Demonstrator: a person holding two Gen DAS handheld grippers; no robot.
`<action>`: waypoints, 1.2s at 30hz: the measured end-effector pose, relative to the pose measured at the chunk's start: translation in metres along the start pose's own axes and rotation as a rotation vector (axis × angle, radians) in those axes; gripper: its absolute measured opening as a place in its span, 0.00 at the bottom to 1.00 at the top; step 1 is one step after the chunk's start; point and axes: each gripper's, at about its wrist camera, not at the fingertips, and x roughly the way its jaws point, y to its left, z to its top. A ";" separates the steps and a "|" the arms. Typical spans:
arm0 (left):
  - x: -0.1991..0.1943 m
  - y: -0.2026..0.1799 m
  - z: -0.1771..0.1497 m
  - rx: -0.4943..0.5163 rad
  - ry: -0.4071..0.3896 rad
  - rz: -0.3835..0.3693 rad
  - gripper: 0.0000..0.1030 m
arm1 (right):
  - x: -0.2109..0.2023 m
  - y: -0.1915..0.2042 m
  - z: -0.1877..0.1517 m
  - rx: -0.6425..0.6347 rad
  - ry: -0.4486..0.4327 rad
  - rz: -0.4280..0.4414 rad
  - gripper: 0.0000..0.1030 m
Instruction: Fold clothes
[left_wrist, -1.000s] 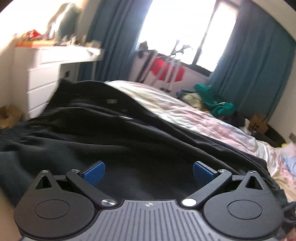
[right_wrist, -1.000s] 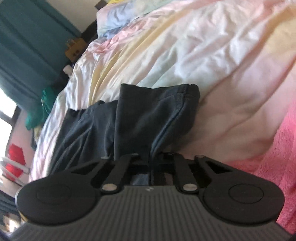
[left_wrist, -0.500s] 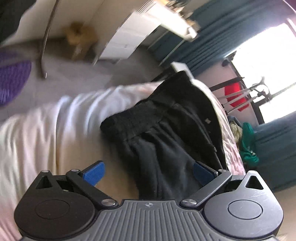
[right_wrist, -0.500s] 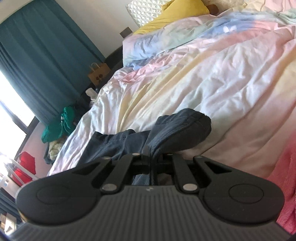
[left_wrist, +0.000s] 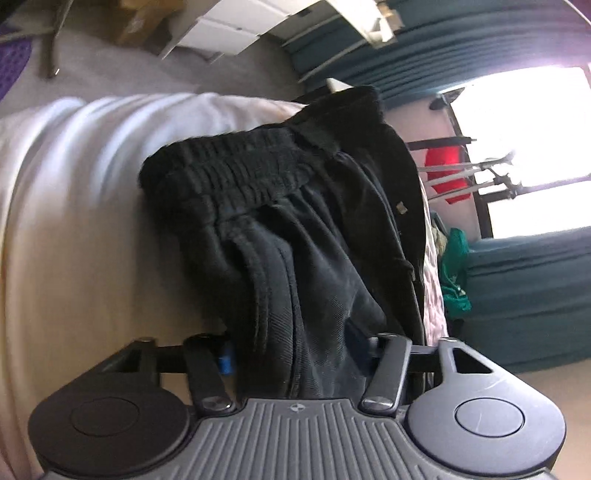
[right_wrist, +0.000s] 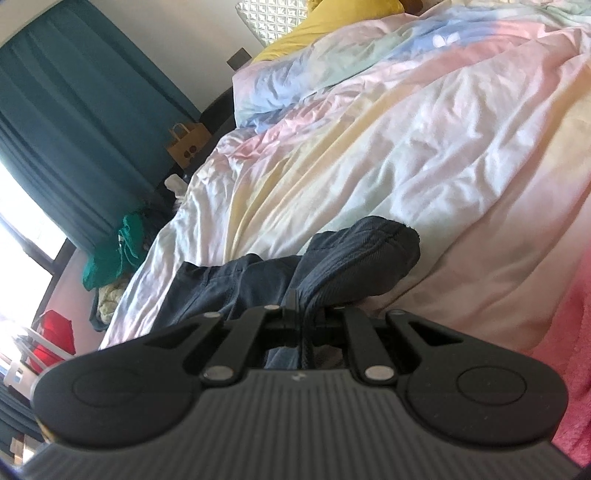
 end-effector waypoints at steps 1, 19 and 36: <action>-0.002 -0.002 -0.001 0.012 -0.008 0.001 0.40 | -0.001 0.000 0.000 0.005 -0.005 0.009 0.07; -0.085 -0.064 -0.028 0.271 -0.352 -0.133 0.09 | -0.028 0.008 0.020 -0.030 -0.049 0.008 0.07; 0.171 -0.309 0.125 0.412 -0.345 0.057 0.08 | 0.179 0.242 0.031 -0.337 -0.072 -0.087 0.07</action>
